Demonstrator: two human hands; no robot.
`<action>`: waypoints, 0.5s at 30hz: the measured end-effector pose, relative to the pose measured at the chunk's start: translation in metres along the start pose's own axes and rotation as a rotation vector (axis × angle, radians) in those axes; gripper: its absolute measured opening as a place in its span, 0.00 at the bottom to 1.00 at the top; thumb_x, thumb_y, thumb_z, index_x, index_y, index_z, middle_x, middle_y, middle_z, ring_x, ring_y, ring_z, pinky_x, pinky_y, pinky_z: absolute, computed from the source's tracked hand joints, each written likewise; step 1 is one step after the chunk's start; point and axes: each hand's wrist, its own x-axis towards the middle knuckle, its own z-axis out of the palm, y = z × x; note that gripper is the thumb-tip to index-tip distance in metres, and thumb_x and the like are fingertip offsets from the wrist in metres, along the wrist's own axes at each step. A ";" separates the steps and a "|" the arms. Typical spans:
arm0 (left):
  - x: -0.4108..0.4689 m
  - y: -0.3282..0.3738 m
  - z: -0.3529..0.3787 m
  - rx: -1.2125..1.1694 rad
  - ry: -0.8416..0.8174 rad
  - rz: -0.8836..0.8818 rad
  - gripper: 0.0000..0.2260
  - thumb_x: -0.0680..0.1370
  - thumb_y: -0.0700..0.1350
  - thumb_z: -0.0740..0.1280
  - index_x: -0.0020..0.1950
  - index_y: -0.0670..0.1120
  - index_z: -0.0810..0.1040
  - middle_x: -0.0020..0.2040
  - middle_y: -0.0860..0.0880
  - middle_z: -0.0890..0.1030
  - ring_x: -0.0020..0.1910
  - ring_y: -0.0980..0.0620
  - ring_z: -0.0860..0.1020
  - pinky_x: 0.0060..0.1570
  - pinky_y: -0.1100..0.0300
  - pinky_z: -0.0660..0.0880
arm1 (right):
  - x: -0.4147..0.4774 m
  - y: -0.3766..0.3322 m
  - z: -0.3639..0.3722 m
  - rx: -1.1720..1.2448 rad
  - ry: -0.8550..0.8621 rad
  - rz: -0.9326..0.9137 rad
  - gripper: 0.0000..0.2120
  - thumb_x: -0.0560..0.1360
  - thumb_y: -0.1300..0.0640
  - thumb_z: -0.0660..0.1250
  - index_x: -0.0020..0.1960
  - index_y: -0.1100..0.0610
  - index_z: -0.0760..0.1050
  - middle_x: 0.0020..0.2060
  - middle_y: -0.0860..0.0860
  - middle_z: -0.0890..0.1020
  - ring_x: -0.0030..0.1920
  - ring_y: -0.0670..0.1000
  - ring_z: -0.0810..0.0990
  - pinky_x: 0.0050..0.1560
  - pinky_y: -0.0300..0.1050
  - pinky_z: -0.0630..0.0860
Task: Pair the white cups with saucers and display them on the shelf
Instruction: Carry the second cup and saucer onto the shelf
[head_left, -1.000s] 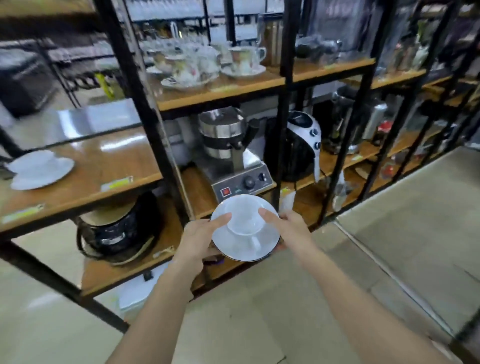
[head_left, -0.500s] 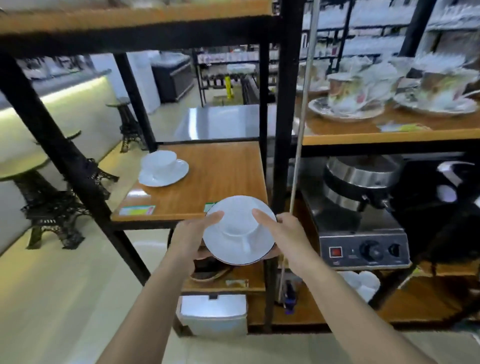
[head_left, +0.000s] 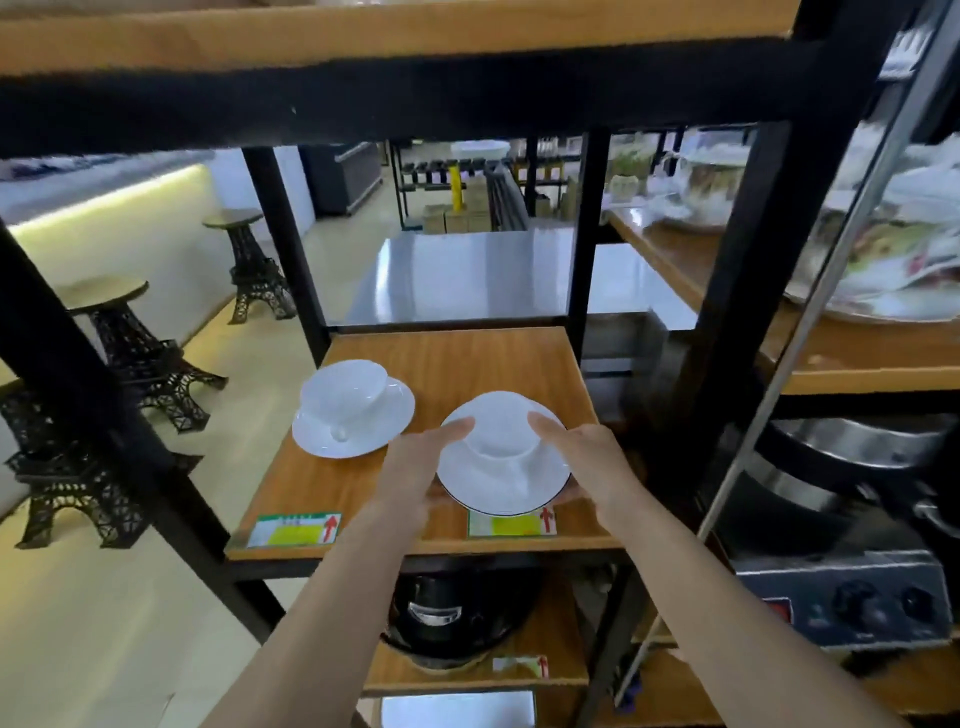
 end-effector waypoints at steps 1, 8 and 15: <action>0.009 0.005 0.000 0.014 -0.014 -0.005 0.20 0.67 0.49 0.75 0.55 0.43 0.77 0.50 0.45 0.80 0.49 0.45 0.78 0.41 0.51 0.77 | 0.007 -0.003 0.003 0.005 0.028 0.014 0.25 0.68 0.37 0.66 0.54 0.55 0.74 0.45 0.49 0.79 0.45 0.51 0.78 0.35 0.43 0.78; 0.066 0.032 0.009 0.088 -0.071 -0.035 0.21 0.67 0.47 0.75 0.55 0.42 0.74 0.46 0.45 0.80 0.44 0.46 0.78 0.35 0.53 0.78 | 0.050 -0.010 0.017 -0.010 0.172 -0.010 0.28 0.68 0.34 0.65 0.59 0.52 0.71 0.48 0.48 0.76 0.45 0.48 0.74 0.46 0.45 0.68; 0.100 0.041 0.021 0.109 -0.045 -0.042 0.23 0.67 0.49 0.76 0.57 0.42 0.75 0.52 0.45 0.80 0.51 0.43 0.78 0.39 0.51 0.77 | 0.079 -0.016 0.022 -0.050 0.229 0.036 0.29 0.69 0.34 0.64 0.59 0.54 0.70 0.45 0.48 0.76 0.41 0.47 0.73 0.33 0.39 0.69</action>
